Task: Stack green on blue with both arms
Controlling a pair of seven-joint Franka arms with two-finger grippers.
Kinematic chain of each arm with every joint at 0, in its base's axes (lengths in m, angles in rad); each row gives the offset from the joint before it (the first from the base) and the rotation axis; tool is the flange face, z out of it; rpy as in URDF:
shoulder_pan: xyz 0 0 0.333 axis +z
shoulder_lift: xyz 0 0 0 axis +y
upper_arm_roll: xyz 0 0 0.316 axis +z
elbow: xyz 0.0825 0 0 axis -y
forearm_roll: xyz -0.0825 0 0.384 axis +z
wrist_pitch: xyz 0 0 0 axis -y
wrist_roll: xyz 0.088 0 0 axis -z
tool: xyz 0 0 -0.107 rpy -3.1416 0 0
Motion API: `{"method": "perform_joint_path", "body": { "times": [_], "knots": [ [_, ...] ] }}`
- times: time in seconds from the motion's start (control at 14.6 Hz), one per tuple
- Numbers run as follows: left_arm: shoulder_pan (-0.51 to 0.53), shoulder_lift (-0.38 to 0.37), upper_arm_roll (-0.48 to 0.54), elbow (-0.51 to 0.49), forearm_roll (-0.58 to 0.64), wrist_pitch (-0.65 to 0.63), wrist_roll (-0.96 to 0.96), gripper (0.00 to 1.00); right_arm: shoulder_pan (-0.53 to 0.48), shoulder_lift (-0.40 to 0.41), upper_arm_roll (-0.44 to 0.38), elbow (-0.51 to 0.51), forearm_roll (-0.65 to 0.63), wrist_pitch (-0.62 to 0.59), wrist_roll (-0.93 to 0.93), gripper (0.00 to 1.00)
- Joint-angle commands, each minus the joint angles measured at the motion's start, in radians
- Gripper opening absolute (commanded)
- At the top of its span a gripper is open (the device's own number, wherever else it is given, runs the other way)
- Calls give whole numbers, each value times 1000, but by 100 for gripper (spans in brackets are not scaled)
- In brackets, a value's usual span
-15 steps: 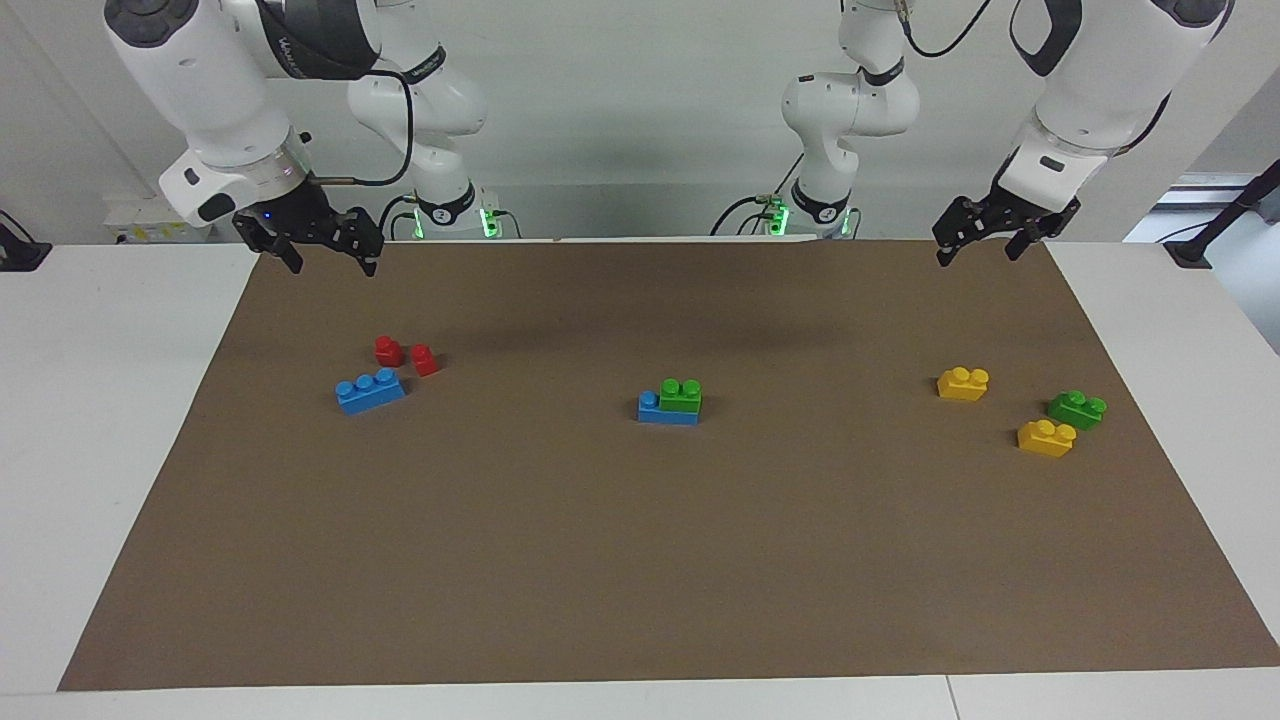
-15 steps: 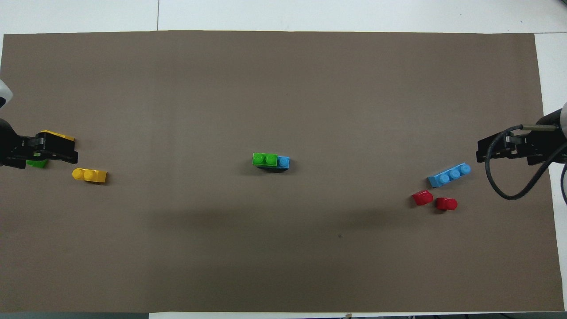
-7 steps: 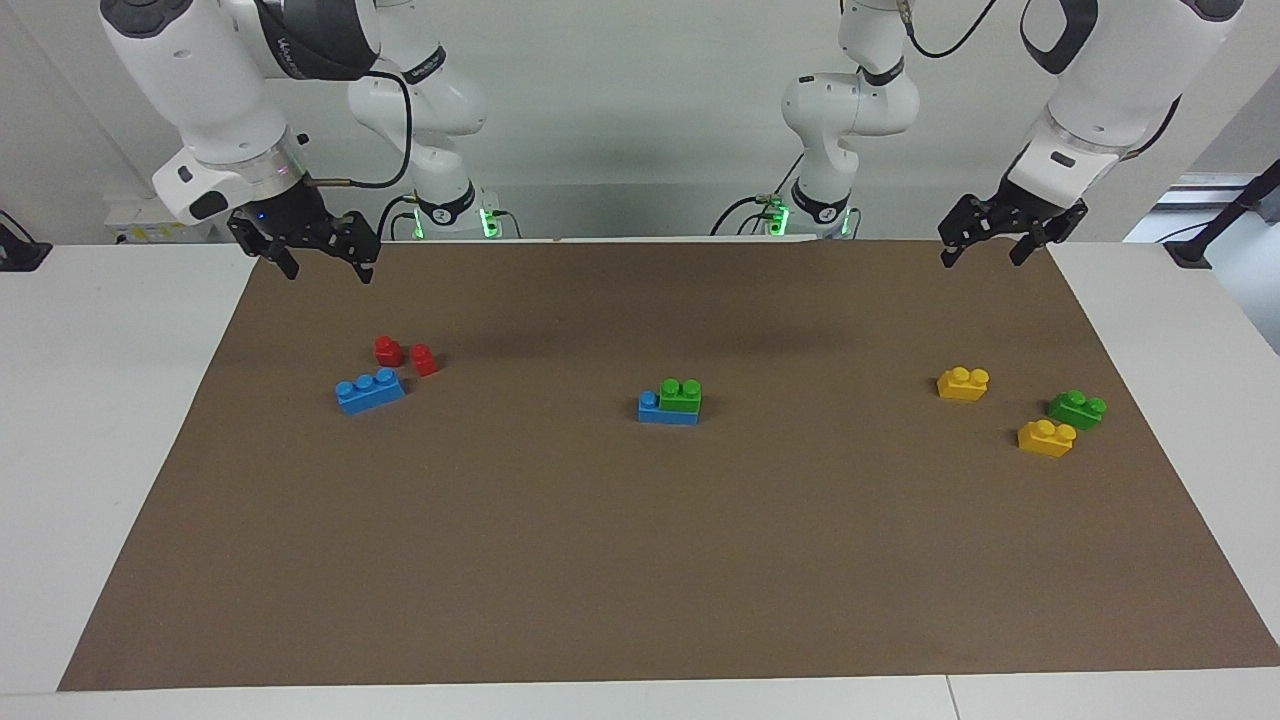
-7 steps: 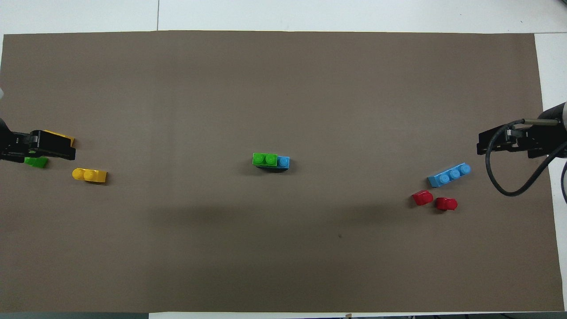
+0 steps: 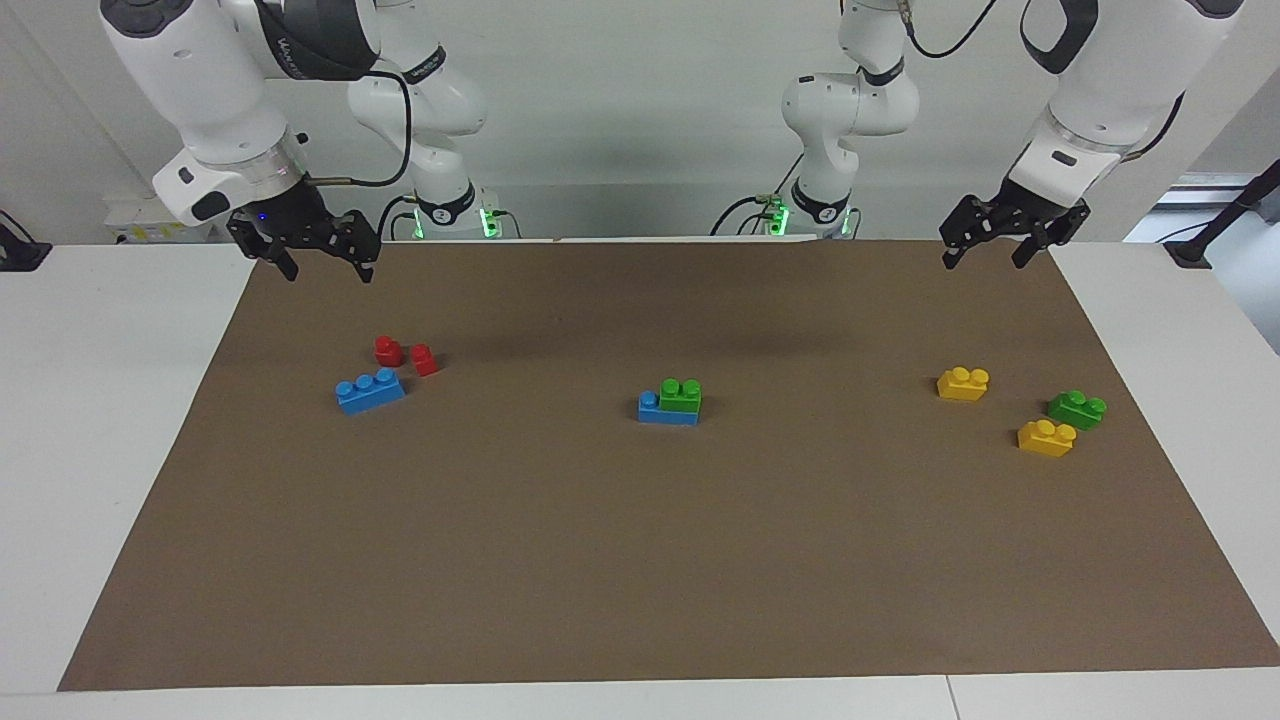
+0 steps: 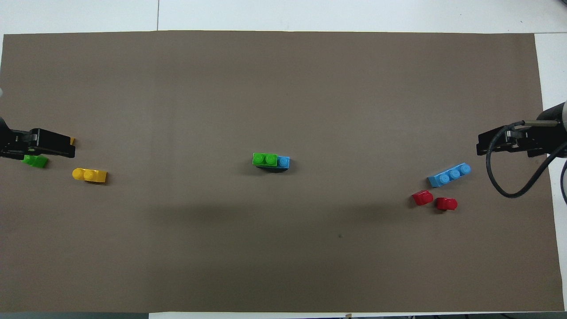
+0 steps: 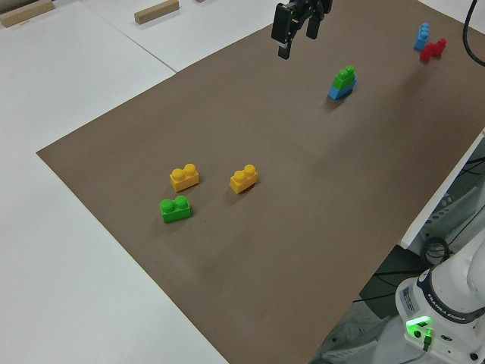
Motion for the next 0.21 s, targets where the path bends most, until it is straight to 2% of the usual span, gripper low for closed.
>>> {"method": "perform_joint_path", "body": {
  "times": [0.0,0.14],
  "knots": [
    [12,10,-3,14,3,9,21,100,-10,11,9,13,-1,-8,-23,100],
    [12,10,-3,14,3,9,21,100,-7,8,9,15,-1,-8,-15,100]
  ]
}}
